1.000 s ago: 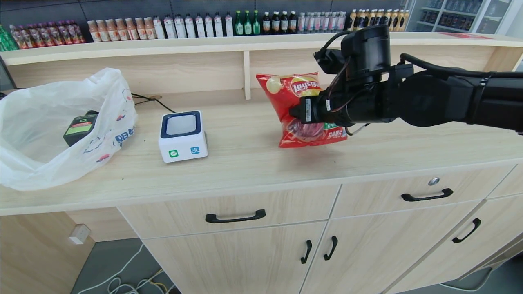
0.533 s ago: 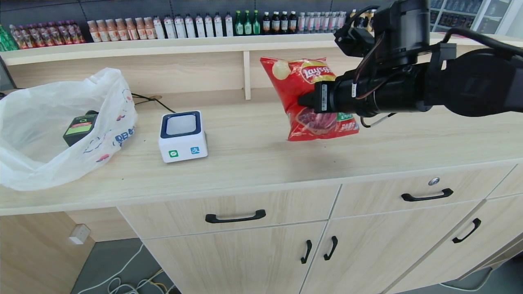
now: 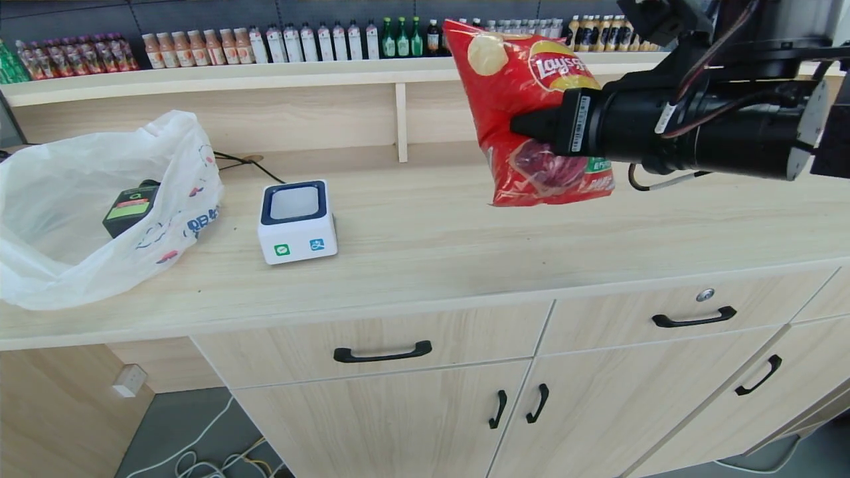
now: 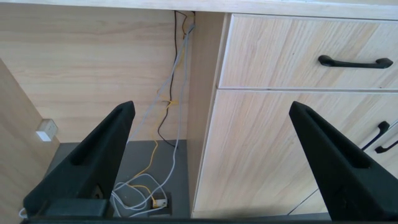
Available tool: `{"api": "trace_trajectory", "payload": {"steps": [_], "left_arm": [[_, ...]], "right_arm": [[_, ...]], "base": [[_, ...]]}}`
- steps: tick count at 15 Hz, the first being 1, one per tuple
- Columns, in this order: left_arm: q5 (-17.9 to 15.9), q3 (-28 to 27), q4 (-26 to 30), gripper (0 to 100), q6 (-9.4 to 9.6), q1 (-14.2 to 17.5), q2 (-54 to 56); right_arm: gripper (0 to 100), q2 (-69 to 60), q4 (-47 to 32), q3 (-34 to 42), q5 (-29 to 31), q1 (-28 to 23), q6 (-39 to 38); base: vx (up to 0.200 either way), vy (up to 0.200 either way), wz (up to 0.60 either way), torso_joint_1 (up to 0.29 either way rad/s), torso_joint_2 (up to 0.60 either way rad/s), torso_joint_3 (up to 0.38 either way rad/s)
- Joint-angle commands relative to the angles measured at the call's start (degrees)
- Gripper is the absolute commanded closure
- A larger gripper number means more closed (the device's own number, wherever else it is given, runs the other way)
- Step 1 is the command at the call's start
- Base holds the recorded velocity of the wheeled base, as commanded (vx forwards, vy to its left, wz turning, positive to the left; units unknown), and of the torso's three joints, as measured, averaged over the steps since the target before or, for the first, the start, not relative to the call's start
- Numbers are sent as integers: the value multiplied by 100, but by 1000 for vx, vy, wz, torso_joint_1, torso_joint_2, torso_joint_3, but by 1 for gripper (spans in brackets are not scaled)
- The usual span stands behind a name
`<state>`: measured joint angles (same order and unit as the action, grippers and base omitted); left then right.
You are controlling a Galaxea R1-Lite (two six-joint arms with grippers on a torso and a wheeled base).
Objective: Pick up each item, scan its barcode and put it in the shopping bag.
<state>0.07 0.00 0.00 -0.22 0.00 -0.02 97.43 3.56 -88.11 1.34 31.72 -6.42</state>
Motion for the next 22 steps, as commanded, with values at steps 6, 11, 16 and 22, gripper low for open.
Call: {"api": "trace_trajectory", "payload": {"steps": [6, 11, 16, 22], "left_arm": [[1, 0, 0, 0, -4, 0, 2], [1, 0, 0, 0, -4, 0, 2], [1, 0, 0, 0, -4, 0, 2], [1, 0, 0, 0, -4, 0, 2]], "right_arm": [[100, -1956, 1683, 3151, -90, 880, 54], [100, -2421, 3828, 5094, -90, 1170, 194], [100, -2377, 4926, 5876, -90, 1170, 133], [100, -1885, 5770, 5867, -951, 1152, -1353]], "base": [[0, 0, 0, 0, 0, 0], [0, 0, 0, 0, 0, 0], [0, 0, 0, 0, 0, 0], [0, 0, 0, 0, 0, 0]]}}
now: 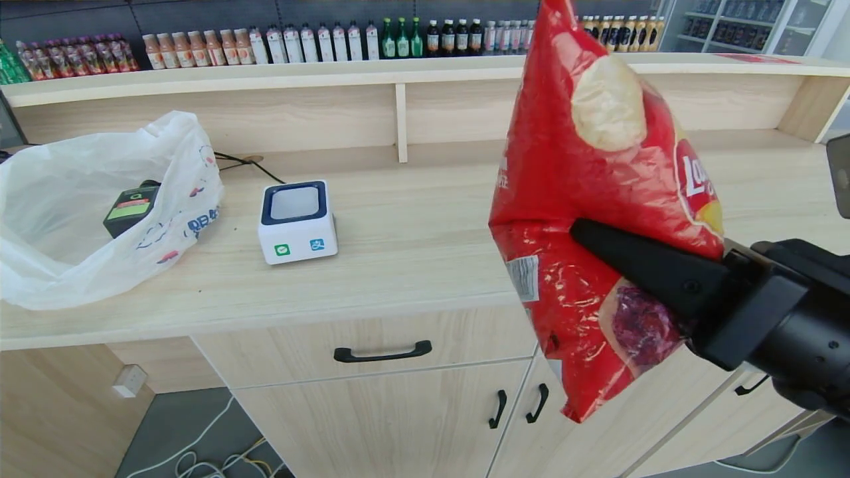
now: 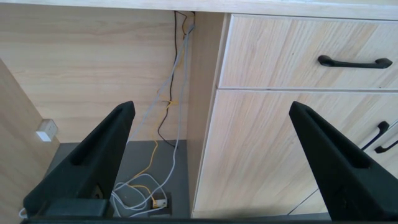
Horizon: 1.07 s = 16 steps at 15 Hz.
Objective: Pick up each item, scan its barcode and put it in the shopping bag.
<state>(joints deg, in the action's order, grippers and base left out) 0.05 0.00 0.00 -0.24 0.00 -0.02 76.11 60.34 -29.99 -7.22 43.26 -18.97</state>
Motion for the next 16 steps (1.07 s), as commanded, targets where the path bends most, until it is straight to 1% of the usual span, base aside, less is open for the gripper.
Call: {"api": "trace_trajectory", "payload": {"steps": [1, 2, 4, 5, 6, 8, 9, 11, 16], "left_arm": [[4, 0, 0, 0, -2, 0, 2], [4, 0, 0, 0, -2, 0, 2], [4, 0, 0, 0, -2, 0, 2], [4, 0, 0, 0, -2, 0, 2], [4, 0, 0, 0, -2, 0, 2], [4, 0, 0, 0, -2, 0, 2], [4, 0, 0, 0, -2, 0, 2], [4, 0, 0, 0, -2, 0, 2], [4, 0, 0, 0, -2, 0, 2]], "right_arm": [[100, 405, 364, 55, -377, -2, -371], [100, 546, 610, 55, -491, -2, -573], [100, 1266, 1823, 28, -597, 7, -1127], [100, 1609, 2500, 28, -658, 7, -1250], [100, 1820, 2966, 98, -702, 51, -1267], [100, 1838, 2966, 265, -702, 358, -1408], [100, 1838, 2966, 265, -702, 358, -1408], [100, 1539, 2966, 397, -676, 745, -1953], [100, 1117, 2966, 459, -667, 806, -2638]], "base": [[0, 0, 0, 0, 0, 0], [0, 0, 0, 0, 0, 0], [0, 0, 0, 0, 0, 0], [0, 0, 0, 0, 0, 0], [0, 0, 0, 0, 0, 0], [0, 0, 0, 0, 0, 0], [0, 0, 0, 0, 0, 0], [0, 0, 0, 0, 0, 0], [0, 0, 0, 0, 0, 0]]}}
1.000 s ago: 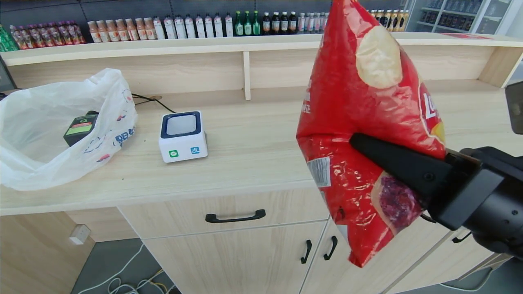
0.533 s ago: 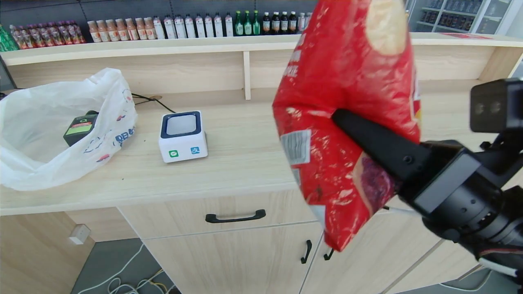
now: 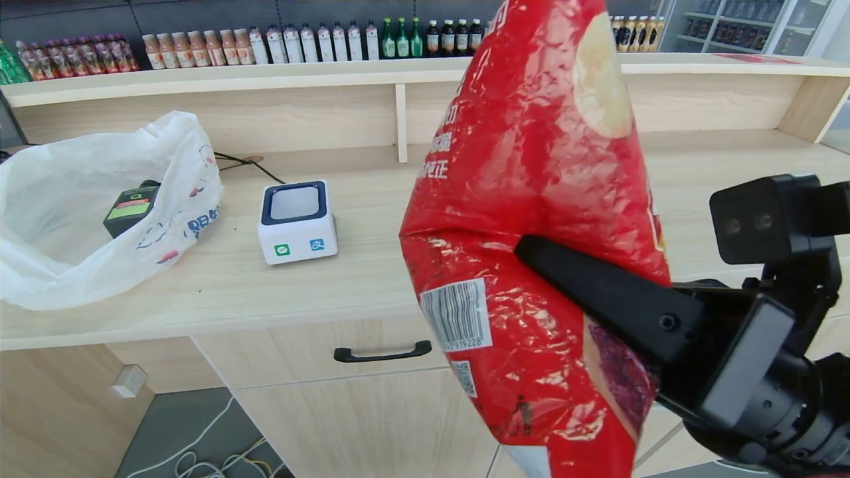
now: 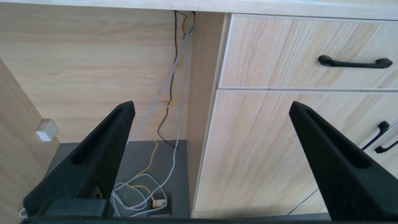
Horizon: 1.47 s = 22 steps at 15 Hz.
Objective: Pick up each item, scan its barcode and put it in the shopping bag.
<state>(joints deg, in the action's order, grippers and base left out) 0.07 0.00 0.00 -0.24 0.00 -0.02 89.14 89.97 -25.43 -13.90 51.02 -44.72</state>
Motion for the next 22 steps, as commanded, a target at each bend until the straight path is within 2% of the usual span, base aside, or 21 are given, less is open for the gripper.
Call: {"api": "trace_trajectory", "payload": {"steps": [1, 6, 19, 20, 22], "left_arm": [[1, 0, 0, 0, -2, 0, 2], [1, 0, 0, 0, -2, 0, 2], [1, 0, 0, 0, -2, 0, 2], [1, 0, 0, 0, -2, 0, 2], [1, 0, 0, 0, -2, 0, 2]], "right_arm": [[100, -274, 3, 3, 1, 101, -160], [100, -503, 3, 196, 10, 532, -327], [100, -485, 3, 126, 54, 532, -1444], [100, -467, 3, 108, 379, 532, -1839], [100, -388, 3, 170, 678, 523, -1971]], "base": [[0, 0, 0, 0, 0, 0], [0, 0, 0, 0, 0, 0], [0, 0, 0, 0, 0, 0], [0, 0, 0, 0, 0, 0], [0, 0, 0, 0, 0, 0]]}}
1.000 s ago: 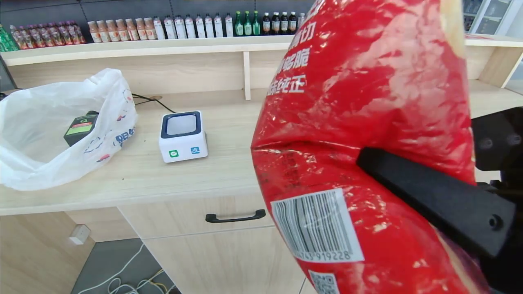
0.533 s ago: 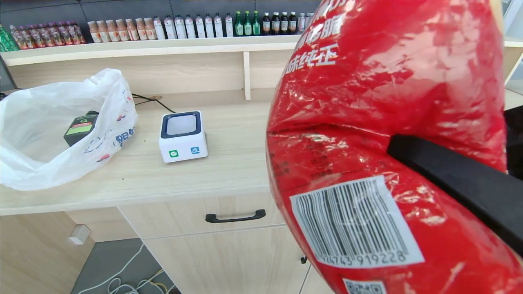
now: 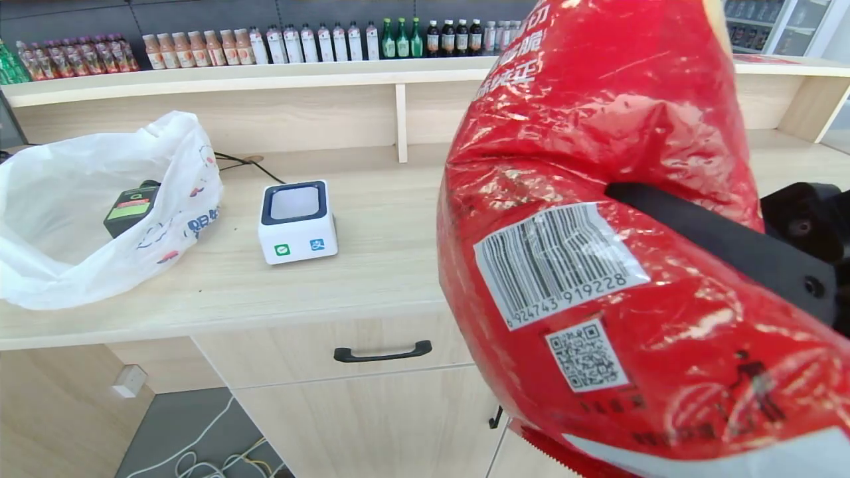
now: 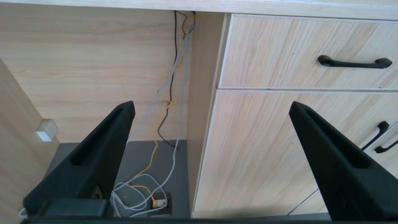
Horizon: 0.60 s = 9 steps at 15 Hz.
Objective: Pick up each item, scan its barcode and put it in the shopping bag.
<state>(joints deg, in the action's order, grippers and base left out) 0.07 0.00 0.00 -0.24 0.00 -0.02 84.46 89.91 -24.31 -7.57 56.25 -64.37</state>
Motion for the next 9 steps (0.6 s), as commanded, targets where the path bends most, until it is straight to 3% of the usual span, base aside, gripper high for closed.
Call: {"api": "trace_trajectory", "payload": {"steps": [1, 9], "left_arm": [[1, 0, 0, 0, -2, 0, 2], [1, 0, 0, 0, -2, 0, 2]], "right_arm": [[100, 53, 9, 110, 63, 0, -15], [100, 27, 9, 128, 203, 9, -15]], "base": [[0, 0, 0, 0, 0, 0], [0, 0, 0, 0, 0, 0]]}}
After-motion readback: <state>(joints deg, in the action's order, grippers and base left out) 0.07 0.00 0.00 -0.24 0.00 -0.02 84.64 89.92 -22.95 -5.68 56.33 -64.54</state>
